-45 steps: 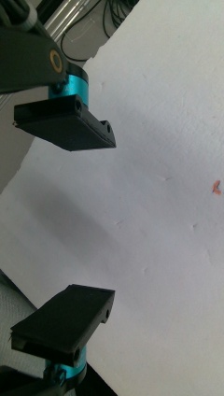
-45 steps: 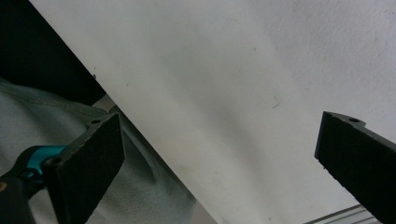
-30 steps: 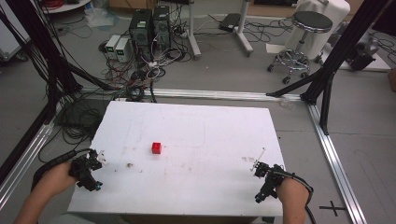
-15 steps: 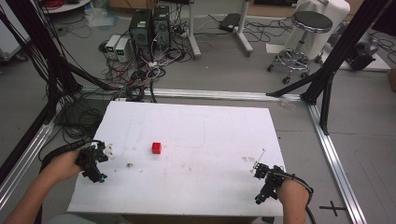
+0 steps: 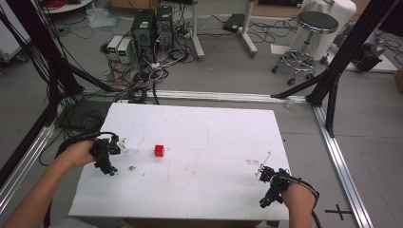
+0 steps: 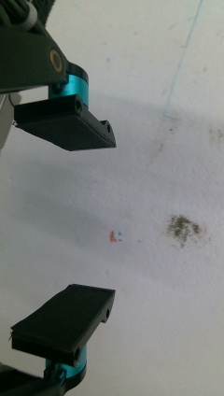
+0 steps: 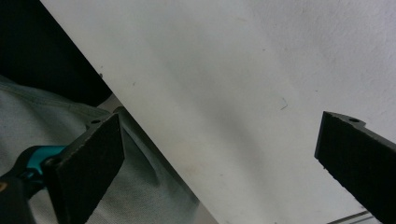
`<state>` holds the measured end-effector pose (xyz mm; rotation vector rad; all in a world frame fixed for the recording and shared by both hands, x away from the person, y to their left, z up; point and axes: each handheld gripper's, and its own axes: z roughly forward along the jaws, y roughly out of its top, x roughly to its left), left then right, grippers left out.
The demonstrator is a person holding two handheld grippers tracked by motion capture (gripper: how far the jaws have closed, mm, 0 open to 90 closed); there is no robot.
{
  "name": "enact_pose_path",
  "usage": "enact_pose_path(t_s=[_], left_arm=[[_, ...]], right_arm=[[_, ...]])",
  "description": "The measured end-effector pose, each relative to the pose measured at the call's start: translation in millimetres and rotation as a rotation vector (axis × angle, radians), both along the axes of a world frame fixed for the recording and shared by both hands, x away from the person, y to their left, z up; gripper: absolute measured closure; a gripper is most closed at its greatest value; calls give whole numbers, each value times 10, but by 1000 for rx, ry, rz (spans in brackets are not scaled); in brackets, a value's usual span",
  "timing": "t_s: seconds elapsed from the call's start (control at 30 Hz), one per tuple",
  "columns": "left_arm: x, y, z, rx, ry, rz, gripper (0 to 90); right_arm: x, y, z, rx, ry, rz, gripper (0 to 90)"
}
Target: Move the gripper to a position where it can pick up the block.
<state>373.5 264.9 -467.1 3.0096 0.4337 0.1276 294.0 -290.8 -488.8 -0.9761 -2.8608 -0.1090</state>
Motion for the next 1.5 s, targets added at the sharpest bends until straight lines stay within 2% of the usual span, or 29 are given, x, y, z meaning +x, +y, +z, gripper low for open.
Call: enact_pose_path(t_s=[0.2,0.33,0.4,0.5,0.53,0.8,0.87,1.17,1.27,1.37,1.5], left_arm=[[131,-130,-16,4,5,-48,232],[203,-215,-10,13,8,-72,232],[283,-295,-14,10,7,-84,232],[325,-339,-18,10,1,-86,232],[378,-394,-16,14,-1,-107,232],[525,-585,-72,22,8,-152,232],[553,-631,-93,28,19,-159,232],[684,-779,-155,40,10,-197,232],[725,-834,-173,47,29,-215,231],[742,-856,-190,52,32,-227,232],[768,-892,-229,62,39,-235,232]], right_arm=[[14,40,-23,-14,-6,14,9],[23,54,-29,-3,-2,24,9],[17,41,-25,-1,1,14,10],[15,14,-24,0,0,15,10],[11,9,-25,2,3,12,9],[5,1,-22,16,2,0,9],[10,-5,-25,9,0,7,9],[19,31,-40,11,-2,22,9],[23,41,-35,6,2,19,9],[17,43,-34,13,5,8,9],[22,29,-35,11,0,23,9]])
